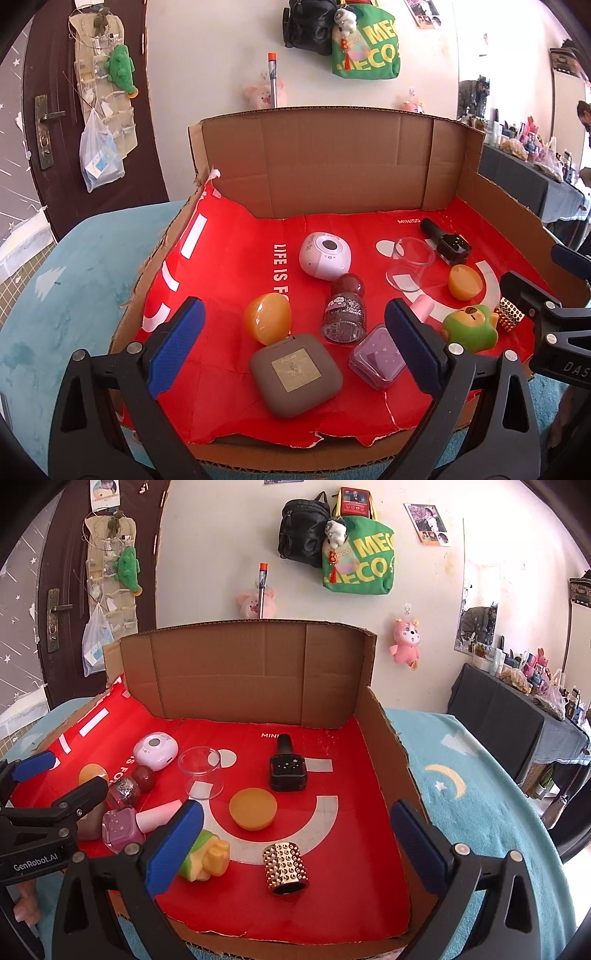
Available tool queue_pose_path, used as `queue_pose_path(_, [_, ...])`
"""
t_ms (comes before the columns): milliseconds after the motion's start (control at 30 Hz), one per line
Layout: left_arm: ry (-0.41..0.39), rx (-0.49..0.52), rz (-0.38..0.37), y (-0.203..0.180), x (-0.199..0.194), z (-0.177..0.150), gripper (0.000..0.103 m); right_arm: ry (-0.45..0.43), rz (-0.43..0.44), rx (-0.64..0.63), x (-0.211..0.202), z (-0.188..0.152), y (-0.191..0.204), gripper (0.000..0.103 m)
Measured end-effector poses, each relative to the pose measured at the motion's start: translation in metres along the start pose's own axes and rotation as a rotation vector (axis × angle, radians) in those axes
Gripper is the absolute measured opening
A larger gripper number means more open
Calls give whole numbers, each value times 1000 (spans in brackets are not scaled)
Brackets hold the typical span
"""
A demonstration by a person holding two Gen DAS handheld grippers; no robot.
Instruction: Organize rigid objects
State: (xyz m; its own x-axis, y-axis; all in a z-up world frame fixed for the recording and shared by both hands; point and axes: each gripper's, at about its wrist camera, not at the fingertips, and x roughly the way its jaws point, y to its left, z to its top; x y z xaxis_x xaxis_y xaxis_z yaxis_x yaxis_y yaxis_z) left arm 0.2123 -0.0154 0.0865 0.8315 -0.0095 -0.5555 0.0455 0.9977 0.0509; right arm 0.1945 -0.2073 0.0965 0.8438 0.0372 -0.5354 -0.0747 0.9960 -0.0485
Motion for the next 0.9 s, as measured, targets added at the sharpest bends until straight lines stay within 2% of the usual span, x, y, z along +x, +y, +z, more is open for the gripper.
queue_pose_path(900, [31, -11, 4, 3, 6, 1, 99, 1, -3, -2, 0, 0, 0, 103])
